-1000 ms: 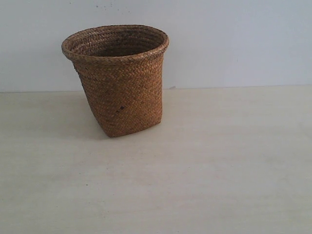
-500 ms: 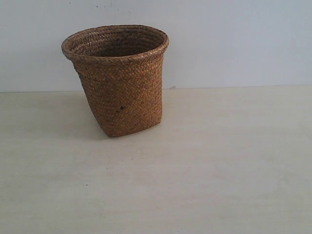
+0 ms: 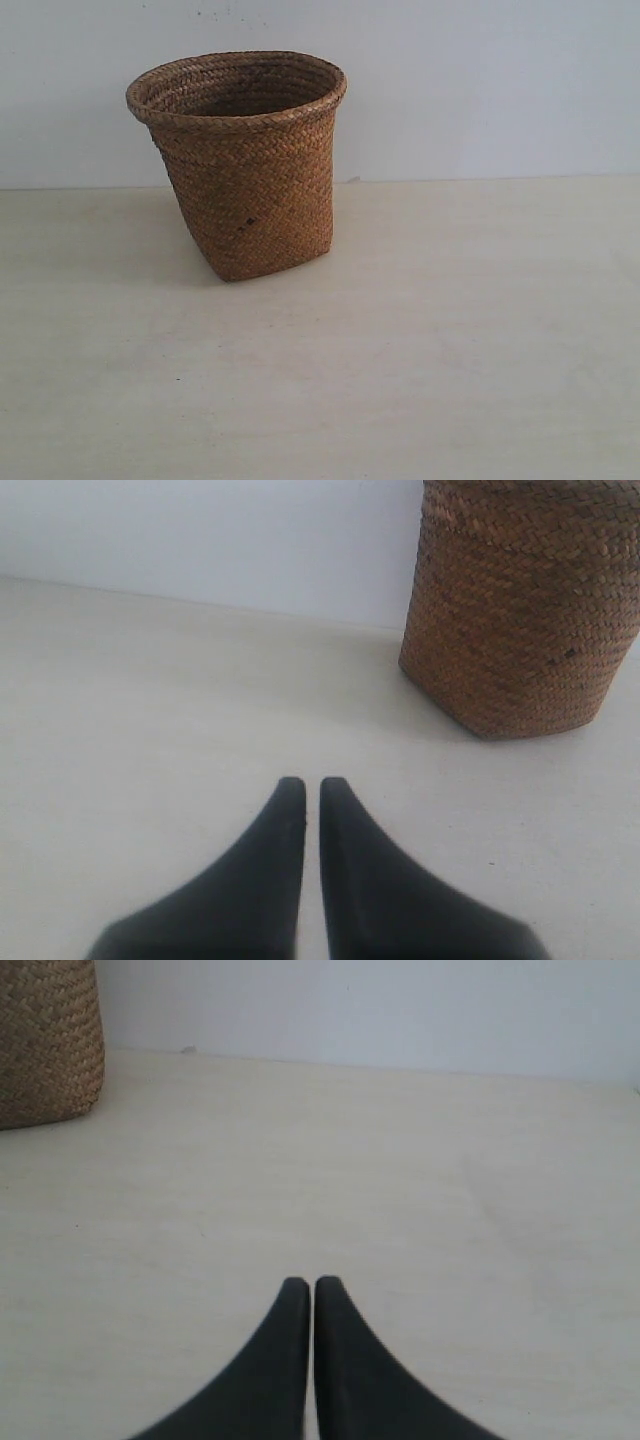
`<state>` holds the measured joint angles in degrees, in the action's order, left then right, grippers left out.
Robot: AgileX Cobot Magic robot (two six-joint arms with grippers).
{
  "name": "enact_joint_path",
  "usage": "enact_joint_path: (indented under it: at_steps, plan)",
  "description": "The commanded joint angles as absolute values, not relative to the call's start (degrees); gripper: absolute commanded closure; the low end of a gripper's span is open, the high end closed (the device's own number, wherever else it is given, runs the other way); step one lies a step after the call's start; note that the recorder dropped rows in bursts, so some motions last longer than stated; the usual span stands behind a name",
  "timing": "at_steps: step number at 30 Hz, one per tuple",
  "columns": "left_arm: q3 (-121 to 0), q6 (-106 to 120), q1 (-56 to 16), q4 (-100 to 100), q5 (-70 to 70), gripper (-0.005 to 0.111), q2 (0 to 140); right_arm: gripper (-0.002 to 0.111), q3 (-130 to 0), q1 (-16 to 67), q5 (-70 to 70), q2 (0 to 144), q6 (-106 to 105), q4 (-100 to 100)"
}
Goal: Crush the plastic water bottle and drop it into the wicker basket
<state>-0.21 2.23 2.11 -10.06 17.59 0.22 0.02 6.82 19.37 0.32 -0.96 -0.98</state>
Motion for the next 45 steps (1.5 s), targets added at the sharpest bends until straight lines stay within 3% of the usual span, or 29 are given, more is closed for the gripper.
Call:
enact_joint_path:
  at_steps: [1,45]
  plan:
    - [0.0,2.64,2.27,-10.09,17.66,0.102,0.0,0.108,0.0,7.05,19.34,0.0,-2.3,0.33]
    - [0.0,2.64,2.27,-10.09,17.66,0.102,0.0,0.108,0.0,4.52,19.2,0.0,-1.48,-0.5]
